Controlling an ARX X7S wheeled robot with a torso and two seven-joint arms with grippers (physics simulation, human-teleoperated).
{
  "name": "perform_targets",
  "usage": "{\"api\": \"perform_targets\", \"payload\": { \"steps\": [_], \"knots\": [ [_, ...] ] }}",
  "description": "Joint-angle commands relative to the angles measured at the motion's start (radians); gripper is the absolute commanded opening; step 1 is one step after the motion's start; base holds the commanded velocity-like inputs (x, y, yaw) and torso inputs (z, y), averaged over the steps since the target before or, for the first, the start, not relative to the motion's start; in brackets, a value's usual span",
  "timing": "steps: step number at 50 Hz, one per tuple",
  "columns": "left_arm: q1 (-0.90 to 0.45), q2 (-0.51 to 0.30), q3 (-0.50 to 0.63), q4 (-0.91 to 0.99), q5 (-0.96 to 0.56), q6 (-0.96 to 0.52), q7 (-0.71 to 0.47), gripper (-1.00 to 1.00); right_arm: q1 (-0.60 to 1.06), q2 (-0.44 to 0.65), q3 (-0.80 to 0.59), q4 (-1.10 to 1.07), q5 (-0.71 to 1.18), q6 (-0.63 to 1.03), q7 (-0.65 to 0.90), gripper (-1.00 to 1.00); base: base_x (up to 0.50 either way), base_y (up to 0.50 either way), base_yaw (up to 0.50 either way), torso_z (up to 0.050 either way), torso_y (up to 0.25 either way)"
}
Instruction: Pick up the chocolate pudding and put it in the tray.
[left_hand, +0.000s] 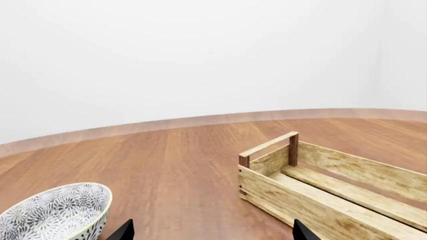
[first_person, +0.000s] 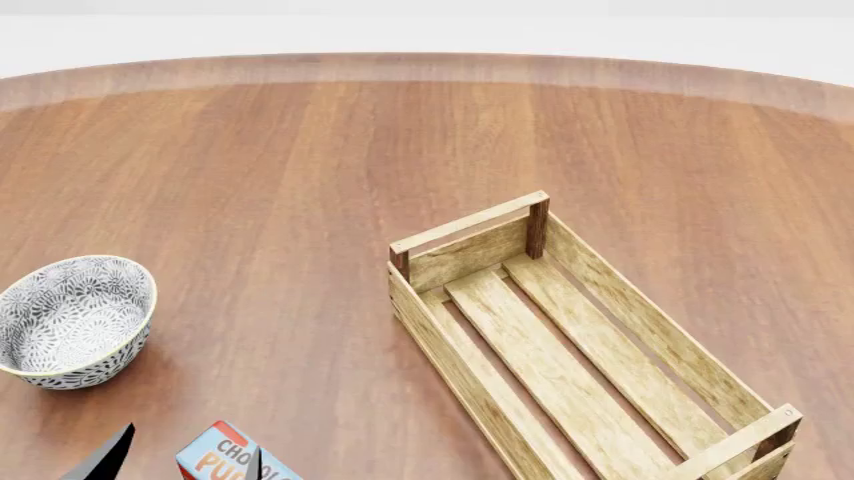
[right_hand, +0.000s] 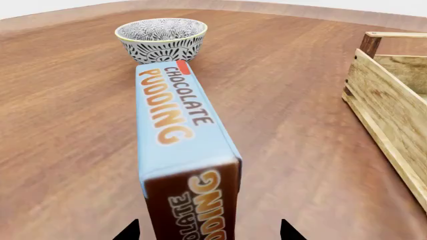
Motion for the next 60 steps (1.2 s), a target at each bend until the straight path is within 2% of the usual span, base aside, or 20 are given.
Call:
{"api": "perform_targets", "payload": {
  "steps": [1,60],
  "knots": [
    [-0.006,-0.003,0.008,-0.014,-0.005,0.008,-0.004,1.0,0.026,-0.016,-0.013,0.06,0.003,-0.025,0.0,1.0,0.0,0.0,0.0,0.0,0.0],
    [-0.013,-0.017,0.041,-0.035,-0.028,0.028,-0.034,1.0,0.054,-0.008,-0.064,0.024,0.047,-0.002,0.022,1.0,0.0,0.0,0.0,0.0,0.0]
  ]
}}
